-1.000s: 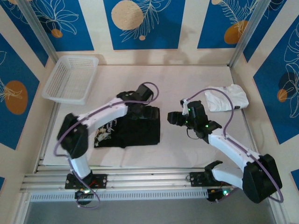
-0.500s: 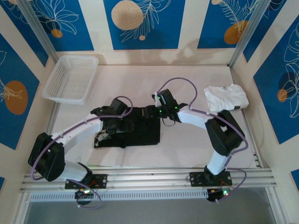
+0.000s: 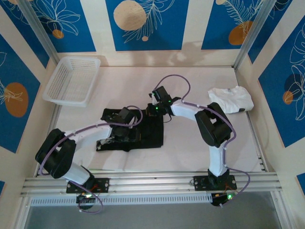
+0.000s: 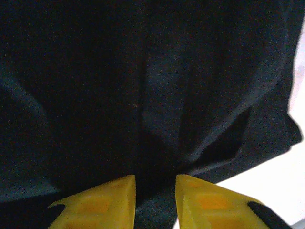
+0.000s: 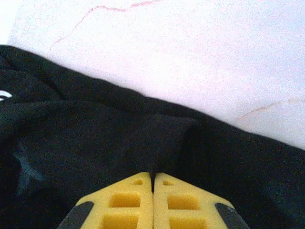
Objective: Fold the inside-out t-shirt
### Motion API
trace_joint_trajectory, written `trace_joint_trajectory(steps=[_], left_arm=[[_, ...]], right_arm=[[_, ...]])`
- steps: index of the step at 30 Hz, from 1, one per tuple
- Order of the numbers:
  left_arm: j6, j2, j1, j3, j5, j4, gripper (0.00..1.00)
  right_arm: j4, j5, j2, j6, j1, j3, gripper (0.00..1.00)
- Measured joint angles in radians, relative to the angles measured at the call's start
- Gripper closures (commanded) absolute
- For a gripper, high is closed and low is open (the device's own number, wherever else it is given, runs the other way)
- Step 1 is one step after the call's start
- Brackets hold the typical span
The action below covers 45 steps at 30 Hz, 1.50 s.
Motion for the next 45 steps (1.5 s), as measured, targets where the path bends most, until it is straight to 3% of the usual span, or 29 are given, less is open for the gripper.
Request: trace_joint_trajectory(steps=[7, 12, 15, 19, 23, 28, 33, 38, 41, 45], left_arm=[[0.005, 0.002, -0.072, 0.0, 0.156, 0.167, 0.88], [0.015, 0.026, -0.125, 0.007, 0.288, 0.261, 0.7], [0.04, -0.006, -0.126, 0.007, 0.302, 0.267, 0.56], [0.046, -0.109, -0.047, 0.019, 0.188, 0.213, 0.41], [0.066, -0.093, 0.045, 0.092, -0.019, 0.103, 0.38], [0.117, 0.009, 0.052, 0.172, -0.162, 0.02, 0.37], [0.166, 0.133, 0.05, 0.237, -0.198, 0.008, 0.44], [0.212, 0.237, 0.037, 0.294, -0.209, 0.006, 0.81], [0.229, 0.244, 0.026, 0.299, -0.208, 0.009, 0.94], [0.255, 0.194, -0.023, 0.286, -0.162, 0.045, 0.97]], right_arm=[[-0.092, -0.05, 0.0, -0.024, -0.057, 0.068, 0.91], [-0.18, -0.097, 0.028, -0.041, -0.118, 0.158, 0.72], [-0.207, -0.099, 0.026, -0.06, -0.164, 0.161, 0.58], [-0.205, -0.097, -0.051, -0.082, -0.207, 0.071, 0.5], [-0.195, -0.101, -0.172, -0.085, -0.201, -0.029, 0.49], [-0.159, -0.109, -0.252, -0.084, -0.182, -0.12, 0.48], [-0.145, -0.113, -0.254, -0.084, -0.172, -0.172, 0.49], [-0.133, -0.114, -0.254, -0.084, -0.171, -0.184, 0.49], [-0.13, -0.111, -0.258, -0.084, -0.172, -0.198, 0.49], [-0.138, -0.093, -0.3, -0.093, -0.176, -0.239, 0.49]])
